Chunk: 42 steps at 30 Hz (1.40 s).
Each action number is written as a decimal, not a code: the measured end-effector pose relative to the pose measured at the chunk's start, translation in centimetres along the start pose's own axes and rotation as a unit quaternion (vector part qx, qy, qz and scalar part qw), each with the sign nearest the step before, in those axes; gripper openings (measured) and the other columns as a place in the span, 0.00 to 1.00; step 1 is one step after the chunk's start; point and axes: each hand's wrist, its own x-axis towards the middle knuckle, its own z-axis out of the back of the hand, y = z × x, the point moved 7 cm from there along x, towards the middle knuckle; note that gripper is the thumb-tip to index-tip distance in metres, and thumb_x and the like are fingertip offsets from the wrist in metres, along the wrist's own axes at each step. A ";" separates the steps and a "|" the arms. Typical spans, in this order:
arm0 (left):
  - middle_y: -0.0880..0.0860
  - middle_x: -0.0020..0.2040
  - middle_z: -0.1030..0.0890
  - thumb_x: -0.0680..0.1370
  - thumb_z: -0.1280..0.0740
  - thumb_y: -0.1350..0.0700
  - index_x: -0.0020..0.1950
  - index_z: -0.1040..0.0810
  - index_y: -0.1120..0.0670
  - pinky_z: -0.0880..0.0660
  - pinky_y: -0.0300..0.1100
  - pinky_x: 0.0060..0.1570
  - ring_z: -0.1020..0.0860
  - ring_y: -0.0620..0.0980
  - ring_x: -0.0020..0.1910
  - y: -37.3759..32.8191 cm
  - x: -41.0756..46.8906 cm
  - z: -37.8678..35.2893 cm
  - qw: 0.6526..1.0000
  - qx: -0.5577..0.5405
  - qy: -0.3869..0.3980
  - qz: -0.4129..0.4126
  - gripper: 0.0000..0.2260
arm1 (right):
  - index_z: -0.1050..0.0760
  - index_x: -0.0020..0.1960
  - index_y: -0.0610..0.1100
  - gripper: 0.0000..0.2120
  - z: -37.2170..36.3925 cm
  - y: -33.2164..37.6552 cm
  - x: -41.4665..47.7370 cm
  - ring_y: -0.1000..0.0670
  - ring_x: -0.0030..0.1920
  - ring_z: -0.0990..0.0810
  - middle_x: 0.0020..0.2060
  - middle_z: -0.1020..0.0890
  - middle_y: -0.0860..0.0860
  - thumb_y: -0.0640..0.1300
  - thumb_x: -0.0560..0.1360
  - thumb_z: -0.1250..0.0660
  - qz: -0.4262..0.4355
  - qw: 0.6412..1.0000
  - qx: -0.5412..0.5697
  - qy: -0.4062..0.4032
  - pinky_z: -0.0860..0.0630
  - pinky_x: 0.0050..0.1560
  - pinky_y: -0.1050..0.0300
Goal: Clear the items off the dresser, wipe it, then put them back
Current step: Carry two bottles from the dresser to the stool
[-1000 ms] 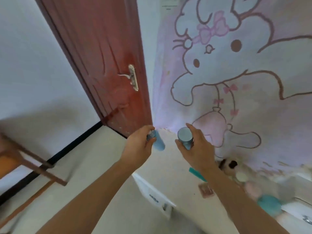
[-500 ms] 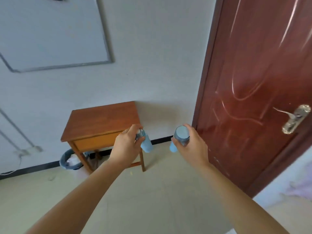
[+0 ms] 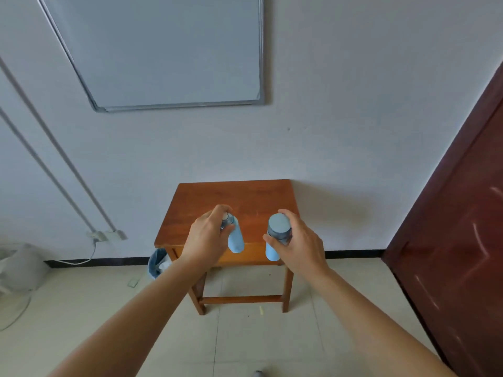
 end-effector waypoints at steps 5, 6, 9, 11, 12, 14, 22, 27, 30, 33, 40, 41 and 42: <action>0.49 0.52 0.21 0.79 0.33 0.57 0.60 0.26 0.53 0.32 0.32 0.39 0.25 0.47 0.45 4.4 11.2 1.2 0.999 0.029 0.005 0.013 0.11 | 0.33 0.66 0.57 0.28 -5.0 0.2 11.5 0.60 0.55 0.24 0.59 0.23 0.62 0.64 0.71 0.30 -0.002 0.999 0.032 0.028 0.31 0.45 0.73; 0.49 0.52 0.21 0.79 0.33 0.57 0.60 0.26 0.53 0.33 0.31 0.37 0.25 0.47 0.44 5.4 13.0 1.9 0.999 0.027 -0.003 0.018 0.10 | 0.33 0.66 0.57 0.27 -5.7 0.4 13.6 0.59 0.55 0.23 0.58 0.23 0.62 0.64 0.71 0.30 -0.002 0.999 0.039 0.031 0.27 0.47 0.69; 0.50 0.52 0.21 0.79 0.33 0.57 0.62 0.26 0.53 0.31 0.35 0.39 0.25 0.48 0.45 8.6 17.8 3.6 0.999 0.018 -0.021 0.031 0.12 | 0.34 0.65 0.59 0.27 -8.0 1.1 19.3 0.59 0.53 0.22 0.57 0.23 0.62 0.65 0.71 0.30 -0.003 0.999 0.033 0.034 0.23 0.48 0.62; 0.50 0.53 0.20 0.79 0.33 0.57 0.63 0.26 0.53 0.31 0.38 0.43 0.25 0.48 0.45 11.0 20.9 3.8 0.999 0.012 -0.026 0.037 0.13 | 0.35 0.65 0.59 0.27 -10.0 1.2 22.9 0.59 0.51 0.23 0.57 0.23 0.62 0.65 0.70 0.30 -0.002 0.999 0.028 0.037 0.26 0.45 0.65; 0.50 0.53 0.20 0.79 0.33 0.57 0.63 0.26 0.53 0.31 0.38 0.43 0.25 0.48 0.45 12.1 22.4 3.5 0.999 0.008 -0.026 0.041 0.13 | 0.35 0.65 0.59 0.28 -11.1 1.0 24.4 0.59 0.50 0.23 0.56 0.23 0.62 0.65 0.70 0.30 -0.005 0.999 0.025 0.041 0.28 0.44 0.66; 0.50 0.53 0.20 0.79 0.34 0.57 0.63 0.26 0.53 0.30 0.37 0.43 0.25 0.47 0.44 14.7 25.2 2.4 0.999 -0.001 -0.014 0.046 0.13 | 0.36 0.64 0.59 0.28 -13.8 0.2 27.0 0.59 0.49 0.23 0.55 0.23 0.63 0.66 0.70 0.30 -0.021 0.998 0.017 0.049 0.28 0.43 0.65; 0.52 0.55 0.20 0.79 0.34 0.58 0.64 0.26 0.54 0.34 0.31 0.42 0.24 0.47 0.47 26.5 36.0 -6.2 0.994 -0.014 0.088 0.055 0.13 | 0.35 0.62 0.60 0.24 -24.9 -5.0 34.6 0.58 0.50 0.22 0.53 0.24 0.63 0.60 0.71 0.28 -0.097 0.988 -0.015 0.117 0.26 0.44 0.65; 0.54 0.55 0.21 0.79 0.35 0.59 0.66 0.28 0.55 0.30 0.38 0.47 0.22 0.53 0.52 31.4 40.9 -10.8 0.987 -0.028 0.151 0.043 0.15 | 0.33 0.67 0.59 0.26 -29.7 -7.8 38.6 0.56 0.50 0.21 0.59 0.27 0.56 0.54 0.73 0.27 -0.148 0.979 -0.020 0.141 0.21 0.51 0.58; 0.55 0.55 0.21 0.79 0.34 0.59 0.65 0.28 0.55 0.28 0.39 0.48 0.23 0.53 0.52 33.4 42.8 -13.0 0.984 -0.028 0.175 0.037 0.15 | 0.33 0.69 0.57 0.27 -31.9 -9.2 40.3 0.56 0.47 0.19 0.62 0.27 0.55 0.51 0.73 0.27 -0.172 0.976 -0.015 0.134 0.19 0.51 0.57; 0.56 0.54 0.20 0.79 0.34 0.59 0.65 0.28 0.55 0.30 0.39 0.46 0.23 0.53 0.51 34.6 44.0 -14.7 0.980 -0.026 0.195 0.030 0.15 | 0.35 0.71 0.57 0.29 -33.5 -10.1 41.7 0.55 0.47 0.18 0.63 0.27 0.54 0.50 0.74 0.28 -0.189 0.973 -0.040 0.128 0.20 0.52 0.54; 0.53 0.52 0.20 0.77 0.32 0.59 0.60 0.27 0.54 0.32 0.38 0.44 0.28 0.47 0.44 36.3 46.2 -16.5 0.977 -0.024 0.212 0.001 0.12 | 0.36 0.73 0.55 0.30 -35.3 -10.2 44.2 0.55 0.48 0.18 0.64 0.24 0.54 0.56 0.74 0.30 -0.186 0.968 -0.085 0.144 0.20 0.50 0.54; 0.53 0.52 0.20 0.77 0.32 0.59 0.60 0.27 0.53 0.32 0.38 0.44 0.28 0.47 0.44 36.4 46.4 -16.6 0.976 -0.023 0.214 -0.007 0.12 | 0.36 0.72 0.55 0.30 -35.3 -10.1 44.4 0.54 0.49 0.18 0.63 0.24 0.54 0.57 0.74 0.30 -0.186 0.968 -0.093 0.143 0.20 0.49 0.55; 0.52 0.52 0.20 0.77 0.31 0.58 0.60 0.27 0.52 0.32 0.38 0.44 0.28 0.46 0.44 36.5 46.5 -16.7 0.976 -0.020 0.216 -0.018 0.13 | 0.35 0.71 0.55 0.29 -35.3 -10.1 44.5 0.53 0.49 0.18 0.62 0.23 0.54 0.57 0.73 0.29 -0.185 0.967 -0.100 0.142 0.21 0.49 0.55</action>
